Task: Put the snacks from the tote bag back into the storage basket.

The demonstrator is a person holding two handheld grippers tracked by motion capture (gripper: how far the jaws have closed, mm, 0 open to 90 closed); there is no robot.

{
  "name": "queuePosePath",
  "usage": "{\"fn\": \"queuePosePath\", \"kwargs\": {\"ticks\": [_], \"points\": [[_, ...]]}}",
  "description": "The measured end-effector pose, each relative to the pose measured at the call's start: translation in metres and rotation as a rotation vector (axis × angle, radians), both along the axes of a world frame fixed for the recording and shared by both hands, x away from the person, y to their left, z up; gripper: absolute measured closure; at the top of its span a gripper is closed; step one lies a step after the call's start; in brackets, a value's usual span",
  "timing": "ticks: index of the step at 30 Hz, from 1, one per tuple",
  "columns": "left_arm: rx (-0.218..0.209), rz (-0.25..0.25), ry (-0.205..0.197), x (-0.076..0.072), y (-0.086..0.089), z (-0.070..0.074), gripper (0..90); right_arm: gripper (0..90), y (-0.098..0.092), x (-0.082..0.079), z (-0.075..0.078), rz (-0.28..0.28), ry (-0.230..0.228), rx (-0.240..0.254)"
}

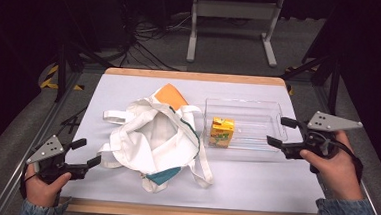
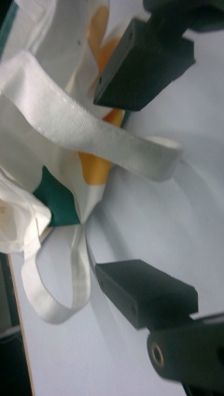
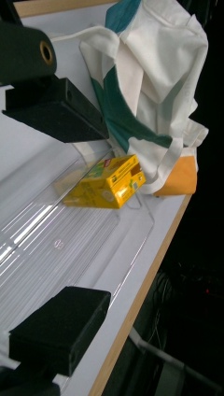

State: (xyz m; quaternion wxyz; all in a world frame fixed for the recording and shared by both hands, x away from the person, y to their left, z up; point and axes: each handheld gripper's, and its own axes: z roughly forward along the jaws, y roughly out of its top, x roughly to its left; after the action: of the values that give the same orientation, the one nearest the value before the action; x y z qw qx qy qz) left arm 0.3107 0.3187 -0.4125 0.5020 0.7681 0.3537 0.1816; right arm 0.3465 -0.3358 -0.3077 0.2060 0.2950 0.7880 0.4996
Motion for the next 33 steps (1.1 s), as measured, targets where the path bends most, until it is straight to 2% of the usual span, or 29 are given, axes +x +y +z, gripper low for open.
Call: {"fn": "queuePosePath", "kwargs": {"ticks": [3,5,10,13,14,15,16,17,20,22,25,29,33], "points": [[0.023,-0.004,0.007,-0.001,0.003,-0.004,12.6,17.7,-0.012,-0.009,-0.012,-0.053,0.003,0.007],[0.017,-0.004,0.016,-0.002,0.003,-0.005,11.4,17.4,-0.015,-0.011,-0.015,-0.068,0.006,0.005],[0.014,0.001,0.022,0.0,0.008,-0.01,5.5,16.9,-0.031,-0.019,-0.043,-0.136,0.036,0.033],[-0.007,0.006,0.044,0.002,0.013,-0.016,3.9,17.0,-0.033,-0.022,-0.057,-0.165,0.039,0.033],[-0.009,0.01,0.043,0.003,0.015,-0.017,3.8,17.0,-0.033,-0.023,-0.065,-0.182,0.043,0.05],[-0.012,0.018,0.046,0.003,0.015,-0.018,3.5,17.0,-0.033,-0.022,-0.072,-0.193,0.07,0.041],[-0.008,0.029,0.049,0.004,0.016,-0.02,3.6,17.0,-0.033,-0.021,-0.075,-0.2,0.077,0.02],[0.008,0.024,0.041,0.005,0.016,-0.023,3.6,17.0,-0.034,-0.021,-0.08,-0.22,0.067,0.0],[0.035,0.028,0.026,0.008,0.014,-0.03,3.5,17.0,-0.035,-0.019,-0.093,-0.253,0.043,0.007],[0.04,0.031,0.029,0.01,0.014,-0.035,2.9,17.0,-0.032,-0.018,-0.103,-0.254,0.074,-0.001],[0.049,0.045,0.055,0.013,0.016,-0.041,2.8,17.0,-0.031,-0.016,-0.115,-0.278,0.098,-0.046],[0.052,0.05,0.061,0.013,0.016,-0.042,3.0,16.2,-0.031,-0.012,-0.125,-0.283,0.141,-0.114],[0.077,0.053,0.064,0.013,0.014,-0.042,3.2,14.0,-0.025,-0.008,-0.133,-0.282,0.192,-0.171]]}}
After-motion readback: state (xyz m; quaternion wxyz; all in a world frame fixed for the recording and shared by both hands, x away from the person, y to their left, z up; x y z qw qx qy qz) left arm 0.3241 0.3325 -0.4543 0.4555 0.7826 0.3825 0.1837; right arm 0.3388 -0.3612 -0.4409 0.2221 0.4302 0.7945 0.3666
